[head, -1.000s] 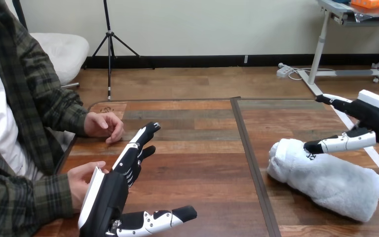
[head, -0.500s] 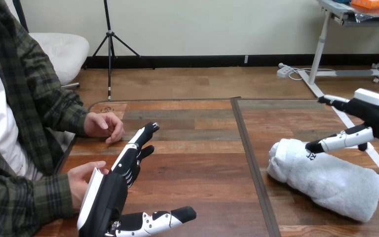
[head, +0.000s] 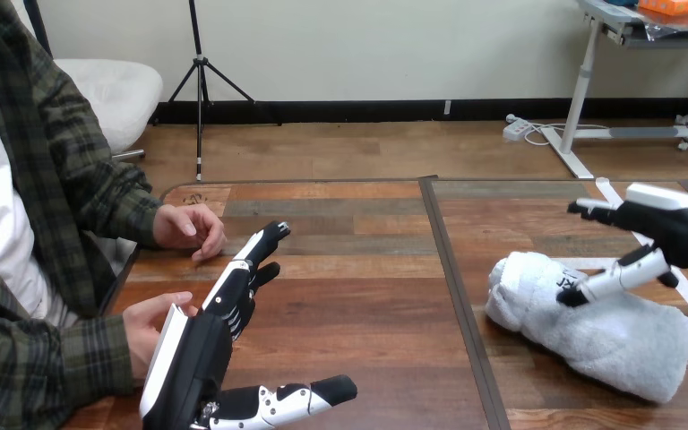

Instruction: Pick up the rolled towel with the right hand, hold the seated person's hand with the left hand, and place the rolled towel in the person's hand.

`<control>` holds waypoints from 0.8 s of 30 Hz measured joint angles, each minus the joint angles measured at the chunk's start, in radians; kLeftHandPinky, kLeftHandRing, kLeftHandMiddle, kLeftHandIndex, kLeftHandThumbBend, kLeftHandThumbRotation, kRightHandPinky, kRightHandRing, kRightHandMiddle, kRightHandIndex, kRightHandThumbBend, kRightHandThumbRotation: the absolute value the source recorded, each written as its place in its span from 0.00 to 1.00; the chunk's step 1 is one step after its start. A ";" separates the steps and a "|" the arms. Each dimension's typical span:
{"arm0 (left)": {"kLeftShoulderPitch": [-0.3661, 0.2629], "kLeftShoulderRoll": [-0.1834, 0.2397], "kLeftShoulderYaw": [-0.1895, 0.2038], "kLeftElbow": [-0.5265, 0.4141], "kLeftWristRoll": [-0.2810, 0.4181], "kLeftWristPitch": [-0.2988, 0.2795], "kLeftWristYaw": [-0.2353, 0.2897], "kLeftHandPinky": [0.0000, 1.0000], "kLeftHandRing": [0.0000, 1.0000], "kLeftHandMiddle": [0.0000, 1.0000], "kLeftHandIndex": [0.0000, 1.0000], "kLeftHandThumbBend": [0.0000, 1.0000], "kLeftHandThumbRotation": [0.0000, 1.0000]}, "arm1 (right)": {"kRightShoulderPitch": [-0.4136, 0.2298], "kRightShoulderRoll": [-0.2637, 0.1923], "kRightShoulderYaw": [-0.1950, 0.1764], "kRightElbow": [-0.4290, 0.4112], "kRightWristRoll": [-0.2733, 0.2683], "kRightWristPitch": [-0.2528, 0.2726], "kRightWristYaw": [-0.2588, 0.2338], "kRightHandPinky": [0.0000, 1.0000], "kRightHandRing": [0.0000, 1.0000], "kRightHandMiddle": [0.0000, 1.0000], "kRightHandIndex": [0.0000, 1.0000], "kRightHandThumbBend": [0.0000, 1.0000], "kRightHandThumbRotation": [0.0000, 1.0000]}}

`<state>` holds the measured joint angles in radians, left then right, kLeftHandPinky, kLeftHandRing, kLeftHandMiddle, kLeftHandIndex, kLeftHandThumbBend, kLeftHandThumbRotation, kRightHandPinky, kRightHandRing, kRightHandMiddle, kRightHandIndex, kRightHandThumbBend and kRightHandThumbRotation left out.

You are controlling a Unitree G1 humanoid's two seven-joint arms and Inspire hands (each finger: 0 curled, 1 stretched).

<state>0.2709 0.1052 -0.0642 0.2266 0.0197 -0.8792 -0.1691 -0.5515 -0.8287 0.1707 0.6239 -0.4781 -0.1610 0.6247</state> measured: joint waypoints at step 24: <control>-0.133 0.016 0.027 0.372 -0.052 -0.154 -0.048 0.78 0.89 0.90 0.85 1.00 0.30 | -0.137 0.051 0.141 0.376 -0.105 -0.147 -0.099 0.97 1.00 1.00 1.00 1.00 0.56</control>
<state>0.1379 0.1210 -0.0372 0.5987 -0.0321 -1.0332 -0.2170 -0.6889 -0.7775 0.3119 1.0004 -0.5829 -0.3081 0.5261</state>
